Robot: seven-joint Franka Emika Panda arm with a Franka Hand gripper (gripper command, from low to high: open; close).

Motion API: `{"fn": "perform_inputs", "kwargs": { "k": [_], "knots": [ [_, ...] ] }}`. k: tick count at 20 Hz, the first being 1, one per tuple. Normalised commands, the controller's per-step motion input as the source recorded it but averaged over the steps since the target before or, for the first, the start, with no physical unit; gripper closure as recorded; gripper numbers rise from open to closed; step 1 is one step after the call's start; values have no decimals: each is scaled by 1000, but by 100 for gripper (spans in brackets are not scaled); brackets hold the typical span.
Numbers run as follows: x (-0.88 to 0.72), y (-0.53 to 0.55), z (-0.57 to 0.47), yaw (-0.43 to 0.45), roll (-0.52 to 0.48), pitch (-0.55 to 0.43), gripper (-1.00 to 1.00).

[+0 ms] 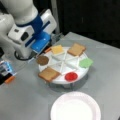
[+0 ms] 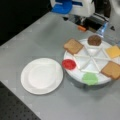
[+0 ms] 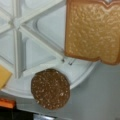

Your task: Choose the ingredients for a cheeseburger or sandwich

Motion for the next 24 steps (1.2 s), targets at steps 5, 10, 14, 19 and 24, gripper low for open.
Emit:
{"fn": "perform_inputs", "kwargs": {
  "k": [5, 10, 14, 19, 24],
  "knots": [
    [355, -284, -21, 62, 366, 170, -100],
    [301, -192, -145, 104, 344, 94, -100],
    [222, -190, -143, 85, 352, 84, -100],
    [180, -234, -106, 40, 371, 88, -100],
    [139, -294, -89, 80, 399, 94, -100]
  ]
}}
